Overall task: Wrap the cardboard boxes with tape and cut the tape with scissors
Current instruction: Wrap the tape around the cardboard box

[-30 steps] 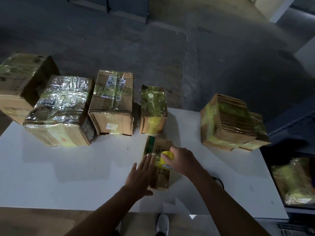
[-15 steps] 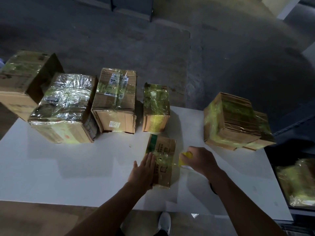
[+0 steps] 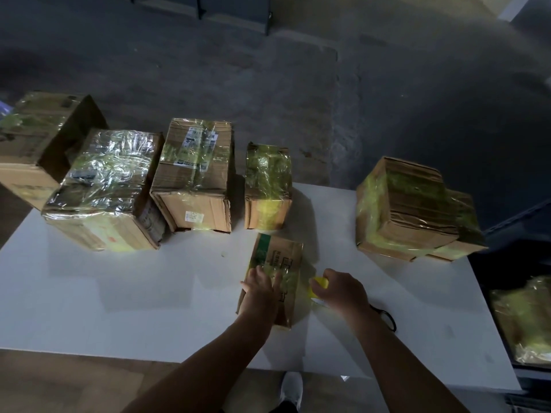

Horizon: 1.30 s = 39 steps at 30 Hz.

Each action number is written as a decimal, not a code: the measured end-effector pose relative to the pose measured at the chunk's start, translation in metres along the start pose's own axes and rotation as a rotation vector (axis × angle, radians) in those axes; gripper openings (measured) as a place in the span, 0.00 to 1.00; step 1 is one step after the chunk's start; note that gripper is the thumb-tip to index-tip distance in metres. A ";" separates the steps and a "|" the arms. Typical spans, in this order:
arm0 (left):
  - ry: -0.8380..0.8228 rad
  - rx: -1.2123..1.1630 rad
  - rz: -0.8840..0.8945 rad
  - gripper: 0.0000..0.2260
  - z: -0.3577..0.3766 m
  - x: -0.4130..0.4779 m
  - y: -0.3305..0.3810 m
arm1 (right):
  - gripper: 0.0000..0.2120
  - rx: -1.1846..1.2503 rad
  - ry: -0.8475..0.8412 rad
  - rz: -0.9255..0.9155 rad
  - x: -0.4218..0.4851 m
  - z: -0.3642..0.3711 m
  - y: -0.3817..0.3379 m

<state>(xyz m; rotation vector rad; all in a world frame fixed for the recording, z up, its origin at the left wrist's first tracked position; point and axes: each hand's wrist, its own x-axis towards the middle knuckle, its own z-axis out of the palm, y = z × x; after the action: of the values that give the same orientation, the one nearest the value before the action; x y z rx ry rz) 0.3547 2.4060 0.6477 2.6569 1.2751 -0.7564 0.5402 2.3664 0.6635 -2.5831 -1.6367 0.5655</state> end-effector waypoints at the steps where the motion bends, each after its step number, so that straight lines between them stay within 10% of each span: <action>1: -0.007 0.011 -0.007 0.38 -0.001 0.001 0.003 | 0.19 -0.006 0.007 -0.004 0.000 0.001 0.000; 39: 0.148 0.058 0.337 0.36 -0.024 -0.031 -0.008 | 0.25 0.242 -0.134 -0.042 0.003 -0.003 0.015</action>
<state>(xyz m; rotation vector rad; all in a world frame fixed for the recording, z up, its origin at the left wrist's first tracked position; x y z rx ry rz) 0.3419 2.3960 0.6838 2.9114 0.8041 -0.5645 0.5555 2.3625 0.6625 -2.3778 -1.5441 0.8918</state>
